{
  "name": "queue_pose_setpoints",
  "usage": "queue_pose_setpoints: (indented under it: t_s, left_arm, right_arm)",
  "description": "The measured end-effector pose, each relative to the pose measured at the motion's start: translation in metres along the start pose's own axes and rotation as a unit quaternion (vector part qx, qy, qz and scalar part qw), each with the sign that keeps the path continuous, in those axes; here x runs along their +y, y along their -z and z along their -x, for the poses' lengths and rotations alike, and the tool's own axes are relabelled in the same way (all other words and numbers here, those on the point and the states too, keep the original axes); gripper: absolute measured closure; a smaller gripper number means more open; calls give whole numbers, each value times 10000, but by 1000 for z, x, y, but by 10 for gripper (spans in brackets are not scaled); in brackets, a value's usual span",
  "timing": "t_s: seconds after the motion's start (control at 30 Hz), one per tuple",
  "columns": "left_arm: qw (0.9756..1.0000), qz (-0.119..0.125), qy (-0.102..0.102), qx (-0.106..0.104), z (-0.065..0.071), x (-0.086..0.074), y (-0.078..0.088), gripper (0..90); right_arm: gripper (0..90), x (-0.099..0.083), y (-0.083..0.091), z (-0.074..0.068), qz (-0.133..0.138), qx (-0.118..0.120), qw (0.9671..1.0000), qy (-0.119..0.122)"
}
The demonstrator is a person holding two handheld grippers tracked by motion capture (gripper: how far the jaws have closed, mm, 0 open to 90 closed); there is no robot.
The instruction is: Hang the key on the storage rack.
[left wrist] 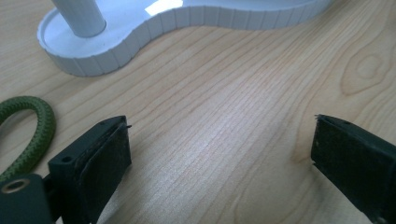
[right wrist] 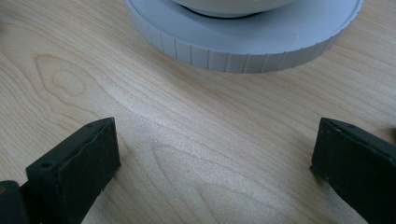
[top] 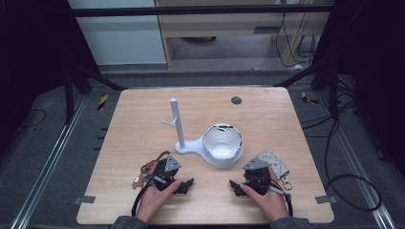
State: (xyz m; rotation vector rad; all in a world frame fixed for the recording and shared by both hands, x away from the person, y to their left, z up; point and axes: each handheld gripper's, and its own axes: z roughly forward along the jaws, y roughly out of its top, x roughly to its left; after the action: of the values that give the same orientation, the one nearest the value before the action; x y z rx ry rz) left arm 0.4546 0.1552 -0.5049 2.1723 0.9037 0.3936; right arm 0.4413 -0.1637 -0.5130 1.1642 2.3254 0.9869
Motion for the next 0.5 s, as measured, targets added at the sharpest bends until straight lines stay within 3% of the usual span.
queue_pose_setpoints:
  t_s: [0.07,0.17,0.3,0.5]
  left_arm:
    - [10000,25,-17,20,0,1,2,44]
    - [9996,142,-98,213,-3,4,18,46]
    - [9996,150,-3,239,-8,10,29,49]
    - [9984,-323,-87,452,-32,17,49,52]
  right_arm:
    - [9,0,0,0,6,14,10000,2]
    - [9,-1,1,-1,-5,31,10000,24]
    - [9,-1,1,-1,-3,33,10000,23]
    - [9,-2,2,0,7,78,9999,78]
